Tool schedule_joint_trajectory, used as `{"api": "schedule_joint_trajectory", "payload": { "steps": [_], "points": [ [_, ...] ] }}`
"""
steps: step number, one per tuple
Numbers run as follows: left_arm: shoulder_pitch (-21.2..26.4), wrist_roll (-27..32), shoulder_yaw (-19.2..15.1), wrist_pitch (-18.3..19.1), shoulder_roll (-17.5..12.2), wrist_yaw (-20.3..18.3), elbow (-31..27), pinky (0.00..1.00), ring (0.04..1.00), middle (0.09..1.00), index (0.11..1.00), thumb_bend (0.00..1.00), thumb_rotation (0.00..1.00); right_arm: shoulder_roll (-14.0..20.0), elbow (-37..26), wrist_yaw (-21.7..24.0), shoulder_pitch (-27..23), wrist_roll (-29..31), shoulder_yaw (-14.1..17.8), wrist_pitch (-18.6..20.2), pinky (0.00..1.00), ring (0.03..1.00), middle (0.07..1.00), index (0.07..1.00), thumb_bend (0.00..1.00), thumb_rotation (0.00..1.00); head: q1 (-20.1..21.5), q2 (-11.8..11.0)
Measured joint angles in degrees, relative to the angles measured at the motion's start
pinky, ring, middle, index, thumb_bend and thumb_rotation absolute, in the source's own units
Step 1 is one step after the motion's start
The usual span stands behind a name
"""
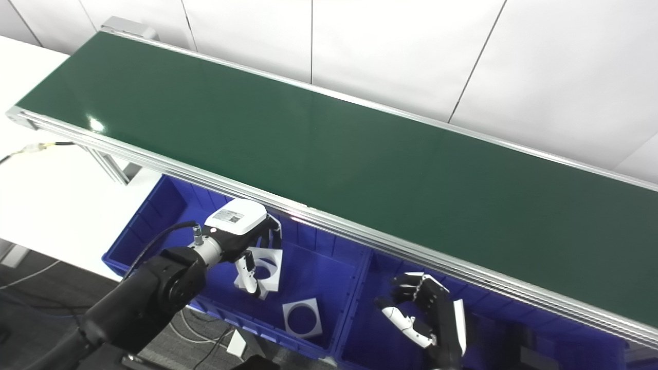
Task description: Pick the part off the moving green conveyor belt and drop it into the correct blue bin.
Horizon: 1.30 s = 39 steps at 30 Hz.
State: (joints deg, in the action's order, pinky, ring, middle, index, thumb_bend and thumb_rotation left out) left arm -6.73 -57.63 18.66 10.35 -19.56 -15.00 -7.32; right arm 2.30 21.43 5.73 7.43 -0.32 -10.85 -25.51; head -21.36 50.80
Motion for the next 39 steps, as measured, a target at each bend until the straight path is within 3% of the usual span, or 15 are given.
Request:
{"api": "schedule_joint_trajectory", "payload": {
  "steps": [5,6,8,11,14,20,29,31,34,36,37,39],
  "points": [
    [0.0,0.1,0.0,-0.3,0.0,1.6,0.5,0.30,0.407,0.437,0.540,0.52,0.00,-0.1,-0.5,-0.2,0.2,-0.8,0.0,0.0,0.44,0.503,0.568,0.492,0.52,0.15,0.3,0.1],
    [0.0,0.2,0.0,-0.3,-0.1,1.6,0.4,0.32,0.426,0.468,0.576,0.67,0.04,-0.1,-0.7,-0.3,0.2,-0.9,0.0,0.0,0.44,0.503,0.568,0.492,0.52,0.15,0.3,0.1],
    [0.0,0.2,0.0,-0.1,-0.2,0.7,0.0,0.33,0.444,0.504,0.620,0.85,0.08,-0.1,-1.0,-0.3,0.2,-1.1,0.0,0.0,0.44,0.503,0.567,0.492,0.52,0.15,0.4,0.0],
    [0.0,0.1,0.4,0.1,-1.0,-2.7,-2.2,0.40,0.535,0.659,0.689,0.98,0.24,-0.1,-1.0,-0.3,0.2,-1.2,0.0,0.0,0.44,0.502,0.567,0.492,0.52,0.15,0.4,0.0],
    [0.1,0.0,0.5,0.1,-1.8,-4.1,-4.3,0.44,0.585,0.702,0.709,1.00,0.30,-0.1,-1.0,-0.3,0.3,-1.2,0.0,0.0,0.44,0.501,0.568,0.492,0.52,0.15,0.6,0.1],
    [0.1,0.0,0.6,0.0,-1.9,-5.3,-4.5,0.44,0.592,0.705,0.709,1.00,0.31,-0.1,-1.0,-0.6,0.3,-1.8,0.0,0.0,0.44,0.503,0.568,0.492,0.52,0.15,0.7,0.0],
    [0.1,0.0,0.8,-0.1,-2.3,-6.2,-5.3,0.42,0.572,0.708,0.714,1.00,0.34,-0.2,-1.1,-0.7,0.4,-2.1,0.0,0.0,0.44,0.505,0.570,0.492,0.52,0.15,1.7,-0.1],
    [0.1,0.6,0.8,-0.1,-2.3,-6.9,-5.9,0.37,0.519,0.695,0.710,1.00,0.32,-0.2,-1.1,-0.8,0.4,-2.1,0.0,0.0,0.44,0.504,0.571,0.492,0.52,0.15,2.2,0.0],
    [-0.1,5.3,0.1,-0.3,-1.9,-7.3,-8.0,0.41,0.545,0.663,0.690,1.00,0.26,-0.2,-1.2,-0.8,0.5,-2.2,0.0,0.0,0.44,0.506,0.575,0.492,0.52,0.15,4.6,0.1],
    [-0.5,11.9,-1.6,-1.2,-0.6,-7.3,-9.5,0.45,0.558,0.643,0.672,1.00,0.23,-0.2,-1.2,-1.2,0.6,-2.6,-0.1,0.0,0.44,0.508,0.577,0.492,0.52,0.15,6.6,-0.4],
    [-0.7,15.4,-2.2,-2.2,0.2,-7.1,-9.9,0.48,0.564,0.630,0.664,1.00,0.22,-0.2,-1.2,-1.4,0.7,-2.8,-0.1,0.0,0.44,0.510,0.579,0.493,0.52,0.15,9.6,-1.1],
    [-1.3,21.9,-3.2,-4.5,2.1,-6.2,-9.9,0.50,0.567,0.609,0.643,0.99,0.18,-0.2,-1.2,-1.9,0.9,-3.4,-0.5,0.0,0.43,0.504,0.578,0.493,0.52,0.15,9.7,-1.1]
  ]
}}
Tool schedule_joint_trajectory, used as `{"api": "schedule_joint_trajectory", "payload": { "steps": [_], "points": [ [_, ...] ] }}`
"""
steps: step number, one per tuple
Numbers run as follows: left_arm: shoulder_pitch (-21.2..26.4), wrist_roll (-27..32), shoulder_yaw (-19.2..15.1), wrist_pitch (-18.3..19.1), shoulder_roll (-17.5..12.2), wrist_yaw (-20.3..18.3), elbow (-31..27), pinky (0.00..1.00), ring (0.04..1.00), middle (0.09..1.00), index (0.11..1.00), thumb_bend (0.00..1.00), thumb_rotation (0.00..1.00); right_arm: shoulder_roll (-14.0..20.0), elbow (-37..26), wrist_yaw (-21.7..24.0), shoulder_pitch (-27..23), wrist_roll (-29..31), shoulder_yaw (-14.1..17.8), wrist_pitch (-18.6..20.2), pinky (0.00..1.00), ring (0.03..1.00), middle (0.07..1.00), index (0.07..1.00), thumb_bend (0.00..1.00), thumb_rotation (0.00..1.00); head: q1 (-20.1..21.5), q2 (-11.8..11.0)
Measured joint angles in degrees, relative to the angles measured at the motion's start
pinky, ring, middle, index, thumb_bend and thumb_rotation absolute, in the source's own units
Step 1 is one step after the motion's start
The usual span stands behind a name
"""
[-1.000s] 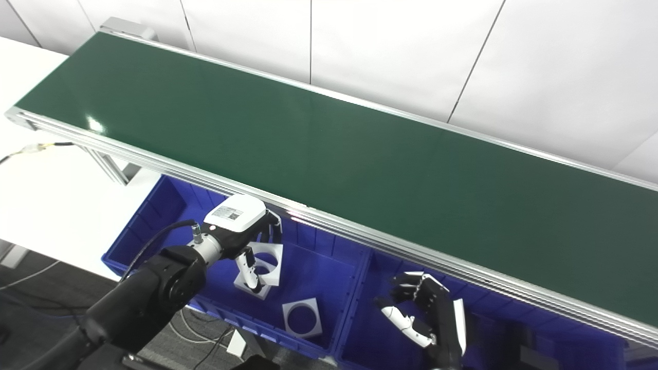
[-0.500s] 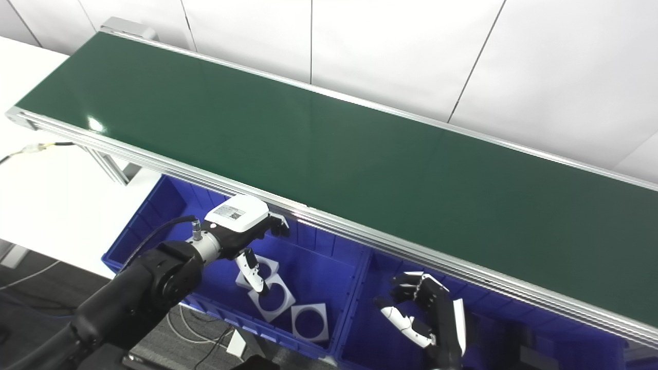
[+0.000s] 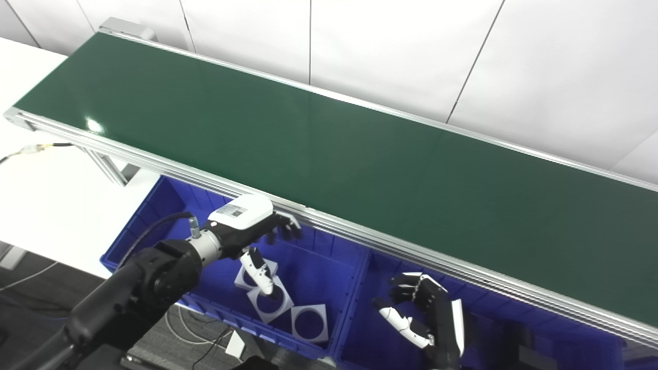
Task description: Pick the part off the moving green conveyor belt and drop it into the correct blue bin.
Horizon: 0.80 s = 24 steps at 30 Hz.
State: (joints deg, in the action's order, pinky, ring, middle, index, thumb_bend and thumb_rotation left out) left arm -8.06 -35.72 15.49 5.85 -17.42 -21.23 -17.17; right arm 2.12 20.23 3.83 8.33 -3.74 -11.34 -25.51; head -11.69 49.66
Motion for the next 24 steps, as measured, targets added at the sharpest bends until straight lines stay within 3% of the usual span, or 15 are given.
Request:
{"api": "schedule_joint_trajectory", "payload": {
  "steps": [1,2,4,5,6,7,8,9,15,24],
  "points": [
    [-0.5,3.8,-0.6,-2.4,1.1,1.0,0.9,0.51,0.561,0.593,0.626,0.97,0.15,0.0,0.1,-0.3,0.0,-0.3,-0.4,0.0,0.42,0.495,0.577,0.493,0.52,0.15,7.0,-1.1],
    [-0.9,6.6,-1.0,-4.8,1.8,1.9,2.2,0.51,0.558,0.587,0.618,0.95,0.13,-0.1,0.2,-0.7,0.1,-0.6,-0.8,0.0,0.42,0.494,0.580,0.493,0.52,0.15,10.9,-1.7],
    [-1.5,11.1,-1.5,-9.3,3.1,4.0,7.1,0.52,0.566,0.586,0.605,0.93,0.11,-0.3,1.0,-1.7,0.0,-1.5,-1.9,0.0,0.42,0.498,0.592,0.493,0.52,0.15,12.0,-1.8],
    [-1.8,12.2,-1.8,-10.3,3.3,4.6,9.1,0.52,0.568,0.587,0.602,0.93,0.11,-0.7,1.6,-2.2,-0.1,-1.8,-2.5,0.0,0.42,0.499,0.595,0.493,0.52,0.15,17.1,-2.2],
    [-2.0,12.8,-2.1,-11.1,3.3,5.0,10.5,0.51,0.563,0.582,0.596,0.92,0.09,-1.0,2.3,-2.7,-0.1,-2.1,-3.0,0.0,0.43,0.507,0.601,0.493,0.52,0.15,17.1,-2.2],
    [-2.3,14.0,-2.7,-12.3,3.3,5.5,12.1,0.51,0.561,0.580,0.594,0.91,0.09,-1.4,2.9,-3.2,-0.1,-2.3,-3.4,0.0,0.43,0.509,0.604,0.493,0.52,0.15,23.8,-2.8],
    [-2.4,15.3,-3.4,-13.7,3.3,6.0,13.9,0.50,0.557,0.578,0.591,0.90,0.08,-1.8,3.6,-3.9,-0.2,-2.7,-4.0,0.0,0.43,0.509,0.603,0.493,0.52,0.15,23.9,-2.8],
    [-2.4,16.3,-3.9,-15.3,3.2,6.7,15.7,0.50,0.555,0.576,0.590,0.90,0.08,-2.0,4.4,-4.8,-0.4,-3.4,-4.5,0.0,0.42,0.508,0.601,0.493,0.52,0.15,29.0,-3.2],
    [-2.0,21.0,-4.6,-20.9,3.4,7.4,24.1,0.52,0.560,0.583,0.592,0.90,0.09,-3.0,5.7,-8.9,-1.5,-6.3,-6.5,0.0,0.42,0.507,0.595,0.493,0.52,0.15,32.3,-3.3],
    [-0.8,22.1,-4.3,-23.2,4.7,8.1,28.1,0.52,0.561,0.575,0.572,0.90,0.10,-2.8,5.7,-9.6,-1.5,-6.2,-7.4,0.0,0.42,0.503,0.590,0.493,0.52,0.15,30.0,-3.5]
  ]
}}
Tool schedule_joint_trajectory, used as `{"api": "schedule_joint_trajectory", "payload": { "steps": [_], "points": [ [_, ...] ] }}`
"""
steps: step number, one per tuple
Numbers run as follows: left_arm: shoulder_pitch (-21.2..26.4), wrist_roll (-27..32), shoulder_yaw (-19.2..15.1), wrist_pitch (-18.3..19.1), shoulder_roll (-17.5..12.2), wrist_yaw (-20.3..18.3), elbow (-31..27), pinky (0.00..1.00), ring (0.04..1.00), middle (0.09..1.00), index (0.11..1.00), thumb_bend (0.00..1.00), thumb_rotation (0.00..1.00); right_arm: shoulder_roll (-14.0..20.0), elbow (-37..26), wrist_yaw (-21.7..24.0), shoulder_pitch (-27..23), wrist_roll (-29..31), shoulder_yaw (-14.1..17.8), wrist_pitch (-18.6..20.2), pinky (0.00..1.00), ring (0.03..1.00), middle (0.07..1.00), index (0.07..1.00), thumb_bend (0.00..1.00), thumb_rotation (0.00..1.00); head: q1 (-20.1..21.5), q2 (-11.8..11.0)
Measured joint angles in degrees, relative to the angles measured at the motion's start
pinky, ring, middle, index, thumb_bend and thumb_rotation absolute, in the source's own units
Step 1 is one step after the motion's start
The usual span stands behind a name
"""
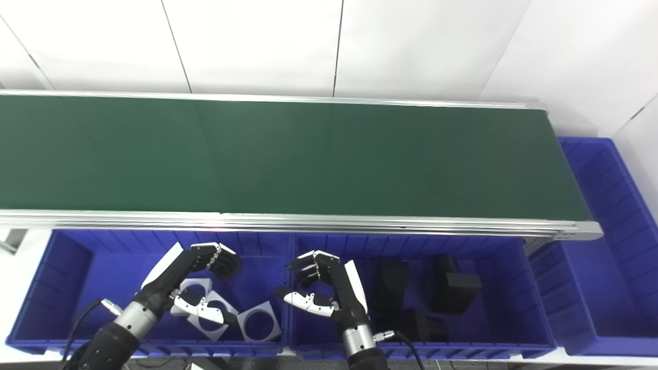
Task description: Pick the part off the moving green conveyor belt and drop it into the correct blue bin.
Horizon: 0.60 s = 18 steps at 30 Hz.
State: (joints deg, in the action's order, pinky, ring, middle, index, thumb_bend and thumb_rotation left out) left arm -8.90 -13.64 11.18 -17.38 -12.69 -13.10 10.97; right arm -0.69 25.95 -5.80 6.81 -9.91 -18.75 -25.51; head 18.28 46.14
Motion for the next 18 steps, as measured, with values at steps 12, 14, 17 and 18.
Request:
{"api": "schedule_joint_trajectory", "payload": {
  "steps": [12,14,17,18],
  "points": [
    [-0.4,-6.2,1.4,-1.6,3.0,5.4,0.1,0.48,0.524,0.545,0.493,0.54,0.05,2.3,-3.1,0.4,1.7,1.5,-0.1,0.0,0.41,0.503,0.591,0.492,0.52,0.15,-7.6,0.4],
    [-0.7,-7.3,1.6,-1.5,4.0,6.3,0.0,0.48,0.524,0.546,0.490,0.52,0.05,2.8,-3.7,0.8,2.2,2.3,-0.1,0.0,0.41,0.504,0.592,0.492,0.52,0.15,-9.2,0.4],
    [-0.9,-8.3,2.1,-1.5,4.7,7.2,0.0,0.48,0.519,0.545,0.489,0.52,0.05,3.6,-3.8,1.3,2.5,2.6,0.0,0.0,0.42,0.507,0.596,0.493,0.52,0.15,-9.9,0.3],
    [-1.0,-8.7,2.2,-1.5,4.9,7.6,0.0,0.47,0.514,0.543,0.489,0.52,0.05,3.8,-3.8,1.4,2.5,2.7,0.1,0.0,0.42,0.508,0.597,0.493,0.52,0.15,-10.3,0.3]
  ]
}}
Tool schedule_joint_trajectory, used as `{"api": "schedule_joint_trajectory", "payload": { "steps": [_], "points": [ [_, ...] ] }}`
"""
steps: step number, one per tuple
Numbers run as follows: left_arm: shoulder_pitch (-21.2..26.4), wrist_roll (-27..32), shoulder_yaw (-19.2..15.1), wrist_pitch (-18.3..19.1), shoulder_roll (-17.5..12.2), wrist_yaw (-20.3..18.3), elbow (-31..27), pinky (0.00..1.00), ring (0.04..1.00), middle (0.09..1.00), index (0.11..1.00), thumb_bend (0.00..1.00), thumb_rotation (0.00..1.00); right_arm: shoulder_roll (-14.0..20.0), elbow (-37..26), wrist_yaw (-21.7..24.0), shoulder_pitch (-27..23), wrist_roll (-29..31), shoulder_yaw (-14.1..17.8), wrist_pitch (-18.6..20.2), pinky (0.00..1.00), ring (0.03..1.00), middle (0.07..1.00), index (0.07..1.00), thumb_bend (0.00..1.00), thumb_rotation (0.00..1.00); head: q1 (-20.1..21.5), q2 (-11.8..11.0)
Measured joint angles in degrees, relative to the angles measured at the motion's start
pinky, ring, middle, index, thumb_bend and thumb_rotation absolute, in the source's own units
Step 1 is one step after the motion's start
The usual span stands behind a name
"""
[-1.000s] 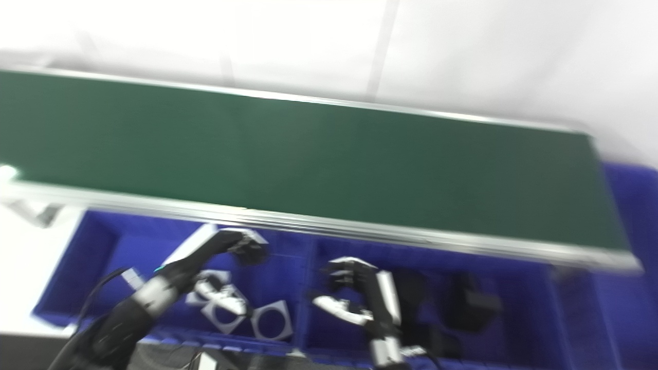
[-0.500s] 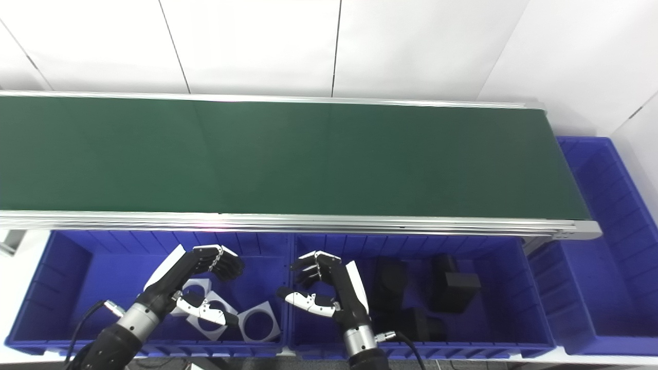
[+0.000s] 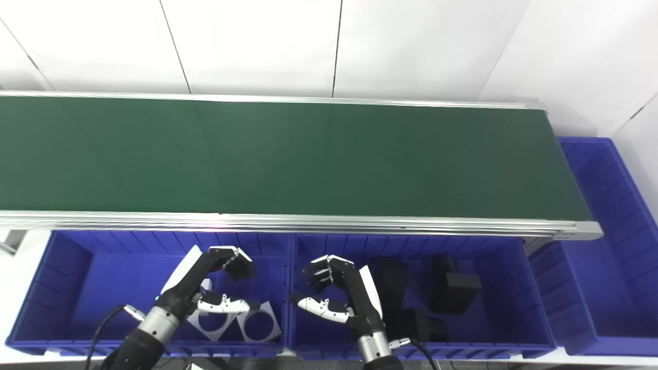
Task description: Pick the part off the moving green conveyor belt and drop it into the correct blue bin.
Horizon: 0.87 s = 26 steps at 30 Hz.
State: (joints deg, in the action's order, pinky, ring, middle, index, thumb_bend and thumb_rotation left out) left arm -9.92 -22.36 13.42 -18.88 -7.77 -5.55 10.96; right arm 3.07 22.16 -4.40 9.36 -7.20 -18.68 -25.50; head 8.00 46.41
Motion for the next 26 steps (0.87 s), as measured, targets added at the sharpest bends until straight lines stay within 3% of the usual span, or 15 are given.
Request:
{"api": "schedule_joint_trajectory", "payload": {
  "steps": [10,26],
  "points": [
    [-0.2,0.5,0.8,-0.5,1.1,1.6,1.6,0.51,0.551,0.566,0.490,0.52,0.05,0.5,-0.1,0.8,0.1,1.4,0.6,0.0,0.42,0.501,0.585,0.493,0.51,0.15,-3.1,-0.5],
    [-0.3,3.5,0.9,-0.5,2.6,2.3,2.6,0.48,0.532,0.561,0.492,0.52,0.05,0.9,-0.4,2.8,0.8,3.7,2.5,0.0,0.44,0.515,0.603,0.494,0.52,0.14,-5.6,-1.0]
  ]
}}
